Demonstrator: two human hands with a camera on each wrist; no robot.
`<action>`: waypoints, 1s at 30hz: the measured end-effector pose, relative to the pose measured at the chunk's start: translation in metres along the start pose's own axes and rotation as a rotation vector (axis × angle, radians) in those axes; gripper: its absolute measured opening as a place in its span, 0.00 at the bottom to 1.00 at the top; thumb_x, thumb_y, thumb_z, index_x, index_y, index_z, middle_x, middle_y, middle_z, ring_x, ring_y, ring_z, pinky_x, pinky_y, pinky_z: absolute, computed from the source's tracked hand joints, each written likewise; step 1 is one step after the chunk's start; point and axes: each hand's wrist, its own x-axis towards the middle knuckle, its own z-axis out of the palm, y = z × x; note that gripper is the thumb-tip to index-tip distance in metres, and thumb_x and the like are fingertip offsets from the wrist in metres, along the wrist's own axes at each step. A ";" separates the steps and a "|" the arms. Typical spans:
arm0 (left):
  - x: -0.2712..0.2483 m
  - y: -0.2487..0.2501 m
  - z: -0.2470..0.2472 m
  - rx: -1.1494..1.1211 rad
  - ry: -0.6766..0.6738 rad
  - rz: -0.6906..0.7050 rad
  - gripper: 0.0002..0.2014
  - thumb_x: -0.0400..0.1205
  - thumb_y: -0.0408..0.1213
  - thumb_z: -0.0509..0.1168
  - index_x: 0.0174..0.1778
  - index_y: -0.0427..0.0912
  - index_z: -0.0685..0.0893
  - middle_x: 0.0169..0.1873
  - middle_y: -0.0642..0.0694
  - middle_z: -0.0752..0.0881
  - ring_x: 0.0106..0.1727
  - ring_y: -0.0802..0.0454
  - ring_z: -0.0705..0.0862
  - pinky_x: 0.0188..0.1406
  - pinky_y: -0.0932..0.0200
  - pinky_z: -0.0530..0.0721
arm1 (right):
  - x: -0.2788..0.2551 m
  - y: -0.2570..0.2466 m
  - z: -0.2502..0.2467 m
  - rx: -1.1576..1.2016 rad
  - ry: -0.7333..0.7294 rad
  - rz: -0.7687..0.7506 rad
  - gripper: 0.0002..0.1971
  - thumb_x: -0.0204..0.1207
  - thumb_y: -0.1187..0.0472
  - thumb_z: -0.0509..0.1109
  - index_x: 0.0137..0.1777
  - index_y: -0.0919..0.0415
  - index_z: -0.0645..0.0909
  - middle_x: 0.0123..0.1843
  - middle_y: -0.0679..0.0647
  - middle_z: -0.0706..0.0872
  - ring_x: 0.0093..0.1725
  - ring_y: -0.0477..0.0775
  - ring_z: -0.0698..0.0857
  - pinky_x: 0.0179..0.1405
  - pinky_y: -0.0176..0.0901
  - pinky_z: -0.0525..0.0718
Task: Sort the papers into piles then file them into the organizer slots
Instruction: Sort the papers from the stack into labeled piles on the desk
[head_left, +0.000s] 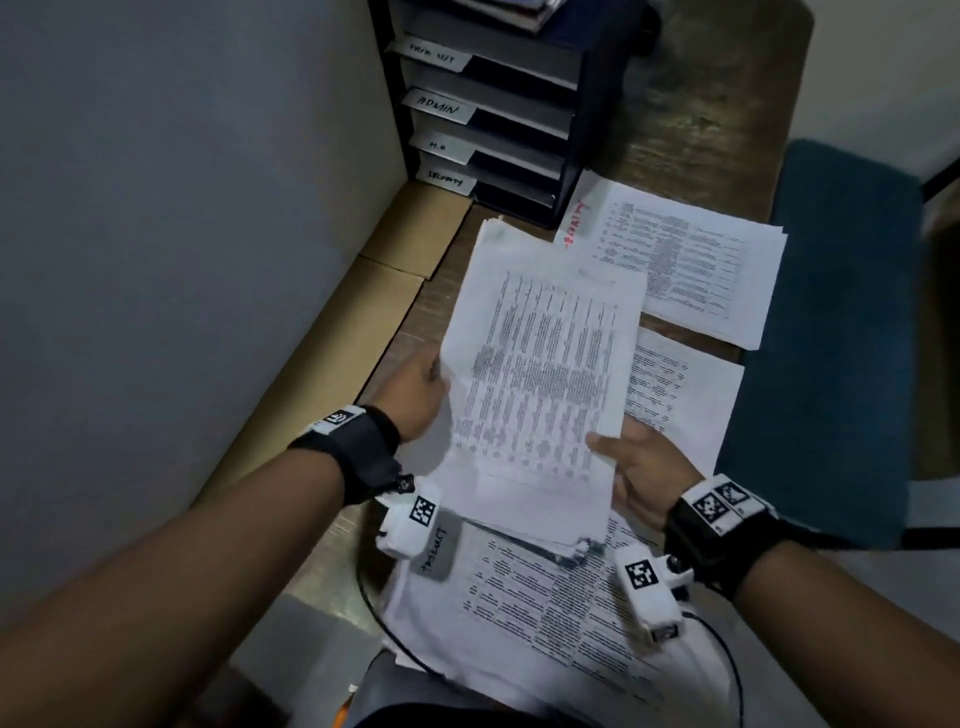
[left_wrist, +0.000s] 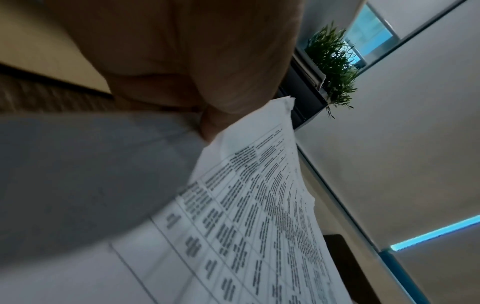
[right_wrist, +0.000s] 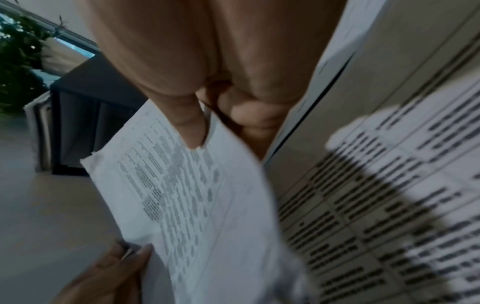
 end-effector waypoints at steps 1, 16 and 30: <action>0.004 -0.002 -0.006 0.054 0.048 -0.029 0.04 0.86 0.28 0.56 0.45 0.40 0.70 0.32 0.46 0.71 0.36 0.47 0.70 0.35 0.52 0.67 | 0.004 0.000 0.007 -0.006 -0.030 0.011 0.16 0.84 0.75 0.59 0.68 0.63 0.77 0.48 0.59 0.93 0.40 0.55 0.93 0.33 0.47 0.90; 0.064 -0.005 -0.074 0.126 0.434 0.014 0.29 0.85 0.37 0.62 0.84 0.45 0.64 0.76 0.36 0.71 0.72 0.38 0.76 0.74 0.45 0.74 | 0.096 -0.017 0.118 -0.492 0.051 -0.097 0.20 0.81 0.67 0.66 0.72 0.55 0.75 0.62 0.52 0.86 0.40 0.49 0.85 0.30 0.34 0.81; 0.062 -0.064 -0.045 0.757 -0.111 0.135 0.29 0.83 0.50 0.58 0.83 0.55 0.64 0.84 0.44 0.56 0.85 0.41 0.53 0.80 0.32 0.59 | 0.126 -0.020 0.154 -0.363 0.001 0.099 0.03 0.83 0.69 0.63 0.47 0.65 0.77 0.43 0.65 0.85 0.33 0.60 0.84 0.27 0.43 0.84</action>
